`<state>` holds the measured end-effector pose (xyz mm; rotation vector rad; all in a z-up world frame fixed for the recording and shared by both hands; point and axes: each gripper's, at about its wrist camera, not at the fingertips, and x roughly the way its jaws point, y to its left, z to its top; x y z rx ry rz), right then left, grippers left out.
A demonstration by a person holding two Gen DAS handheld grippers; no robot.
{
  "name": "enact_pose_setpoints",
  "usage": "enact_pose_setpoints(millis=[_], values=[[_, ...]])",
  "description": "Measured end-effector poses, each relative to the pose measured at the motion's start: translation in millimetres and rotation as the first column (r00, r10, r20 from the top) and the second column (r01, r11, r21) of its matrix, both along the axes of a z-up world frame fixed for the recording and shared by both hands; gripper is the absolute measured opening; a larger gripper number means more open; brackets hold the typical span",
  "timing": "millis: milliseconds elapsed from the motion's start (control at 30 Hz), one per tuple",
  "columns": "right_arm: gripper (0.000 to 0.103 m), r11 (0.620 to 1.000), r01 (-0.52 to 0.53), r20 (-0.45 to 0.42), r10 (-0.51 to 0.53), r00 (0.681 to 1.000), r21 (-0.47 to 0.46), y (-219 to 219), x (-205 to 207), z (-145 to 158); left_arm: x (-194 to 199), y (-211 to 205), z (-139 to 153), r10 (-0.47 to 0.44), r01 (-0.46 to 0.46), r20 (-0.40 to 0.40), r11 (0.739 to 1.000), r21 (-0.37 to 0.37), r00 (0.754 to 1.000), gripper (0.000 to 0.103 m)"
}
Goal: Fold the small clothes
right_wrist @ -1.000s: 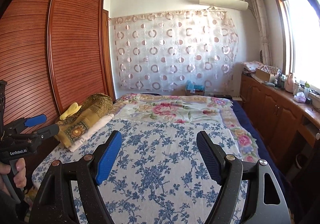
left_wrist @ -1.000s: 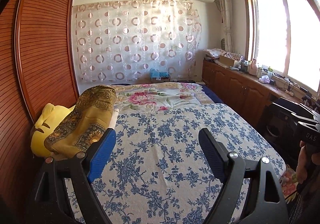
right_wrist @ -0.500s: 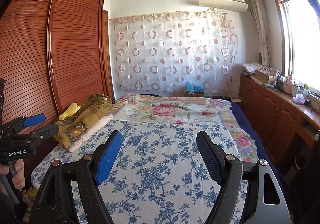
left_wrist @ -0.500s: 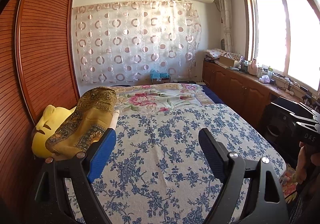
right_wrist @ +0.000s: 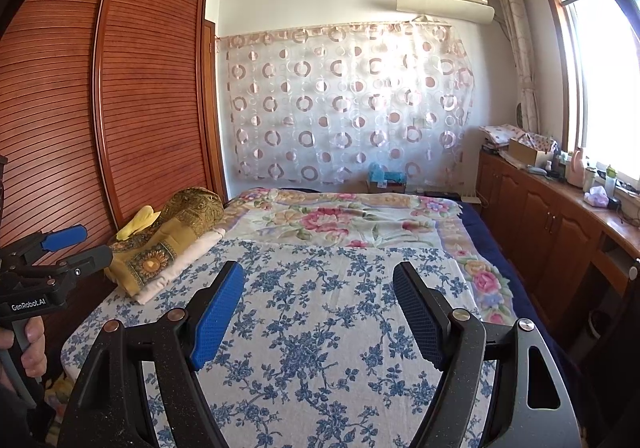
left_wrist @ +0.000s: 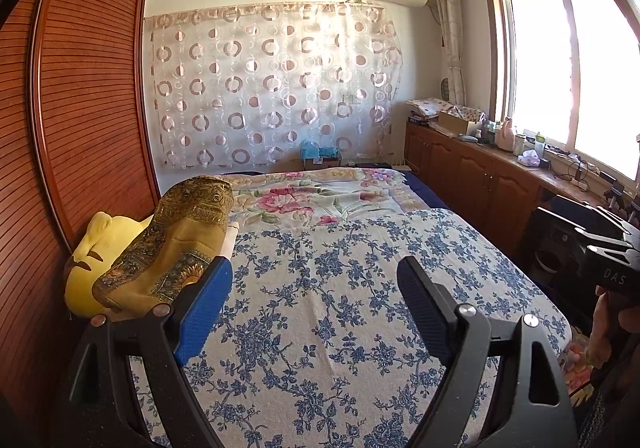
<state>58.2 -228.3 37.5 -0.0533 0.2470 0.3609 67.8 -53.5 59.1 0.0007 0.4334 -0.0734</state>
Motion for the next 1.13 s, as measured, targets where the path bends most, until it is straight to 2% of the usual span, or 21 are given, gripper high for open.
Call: enact_pose_setpoints(millis=[433,667,1133], values=[[0.079,1.000,0.006,0.004,-0.006,1.000,-0.003,-3.1,-0.2,2.0,-2.0,-0.6,2.0,-0.001,0.001,0.005,1.000,-0.001,1.000,0.085],[0.079,1.000,0.006,0.004,-0.006,1.000,-0.001,-6.8,0.2,0.4,-3.1,-3.2,12.4,-0.004,0.004,0.014,1.000,-0.002,1.000,0.085],[0.079,1.000,0.009,0.008,-0.009,1.000,0.005,-7.2,-0.9,0.9,-4.4,-3.4,10.1,-0.003,0.003,0.016,1.000,-0.002,1.000,0.085]])
